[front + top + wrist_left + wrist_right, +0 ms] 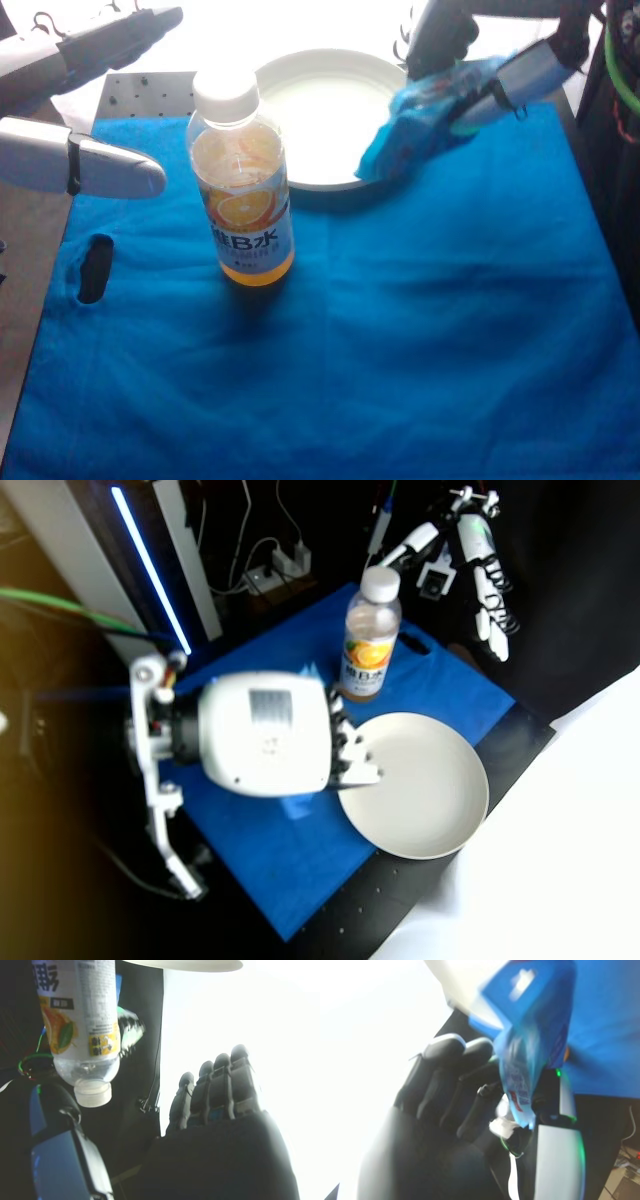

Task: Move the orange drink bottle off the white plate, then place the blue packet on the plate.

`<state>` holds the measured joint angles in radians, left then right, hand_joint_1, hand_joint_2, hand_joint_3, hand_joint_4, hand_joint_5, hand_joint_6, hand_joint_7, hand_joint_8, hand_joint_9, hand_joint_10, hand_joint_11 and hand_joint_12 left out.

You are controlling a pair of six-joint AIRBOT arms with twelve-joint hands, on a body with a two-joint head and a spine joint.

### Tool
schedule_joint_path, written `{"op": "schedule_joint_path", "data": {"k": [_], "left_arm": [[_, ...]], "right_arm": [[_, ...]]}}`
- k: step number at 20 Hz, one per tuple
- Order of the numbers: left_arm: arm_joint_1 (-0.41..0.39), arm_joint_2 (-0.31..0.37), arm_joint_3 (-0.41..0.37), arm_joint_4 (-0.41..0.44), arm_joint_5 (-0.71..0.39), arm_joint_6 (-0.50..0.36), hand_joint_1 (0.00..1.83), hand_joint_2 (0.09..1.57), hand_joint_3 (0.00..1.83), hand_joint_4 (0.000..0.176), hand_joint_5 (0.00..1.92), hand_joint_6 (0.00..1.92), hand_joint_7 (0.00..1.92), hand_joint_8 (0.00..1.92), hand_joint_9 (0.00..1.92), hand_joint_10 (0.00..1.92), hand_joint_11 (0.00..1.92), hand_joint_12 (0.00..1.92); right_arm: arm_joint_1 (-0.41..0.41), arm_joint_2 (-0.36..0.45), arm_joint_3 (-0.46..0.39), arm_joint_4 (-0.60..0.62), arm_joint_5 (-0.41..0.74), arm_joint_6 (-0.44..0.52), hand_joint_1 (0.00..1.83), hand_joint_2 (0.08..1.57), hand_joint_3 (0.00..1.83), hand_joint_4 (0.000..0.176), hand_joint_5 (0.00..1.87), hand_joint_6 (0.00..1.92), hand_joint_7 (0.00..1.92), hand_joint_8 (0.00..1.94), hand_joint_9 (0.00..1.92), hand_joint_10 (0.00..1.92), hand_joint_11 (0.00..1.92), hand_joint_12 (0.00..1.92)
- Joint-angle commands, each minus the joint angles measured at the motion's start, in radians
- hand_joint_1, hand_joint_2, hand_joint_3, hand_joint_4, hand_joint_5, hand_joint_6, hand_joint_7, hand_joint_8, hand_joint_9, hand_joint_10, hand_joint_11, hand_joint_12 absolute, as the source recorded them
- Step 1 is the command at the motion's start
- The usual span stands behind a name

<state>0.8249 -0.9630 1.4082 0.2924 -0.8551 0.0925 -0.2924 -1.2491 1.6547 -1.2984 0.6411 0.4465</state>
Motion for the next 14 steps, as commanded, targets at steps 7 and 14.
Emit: {"op": "schedule_joint_path", "data": {"k": [7, 14], "left_arm": [[-0.006, 0.005, 0.003, -0.044, -0.114, -0.002, 0.66, 0.74, 0.00, 0.123, 0.00, 0.00, 0.00, 0.00, 0.00, 0.00, 0.00, 0.00], [-0.005, 0.009, -0.001, -0.038, -0.123, -0.002, 0.69, 0.72, 0.00, 0.123, 0.00, 0.00, 0.00, 0.00, 0.00, 0.00, 0.00, 0.00]], "right_arm": [[0.047, -0.158, 0.159, 0.117, 0.029, 0.002, 1.21, 1.04, 0.00, 0.000, 1.16, 0.64, 1.09, 0.86, 0.98, 1.24, 0.81, 1.69], [0.046, -0.257, 0.265, 0.118, -0.016, 0.002, 1.20, 1.01, 0.00, 0.000, 1.24, 0.52, 1.04, 1.94, 1.29, 1.92, 1.43, 1.92]]}}
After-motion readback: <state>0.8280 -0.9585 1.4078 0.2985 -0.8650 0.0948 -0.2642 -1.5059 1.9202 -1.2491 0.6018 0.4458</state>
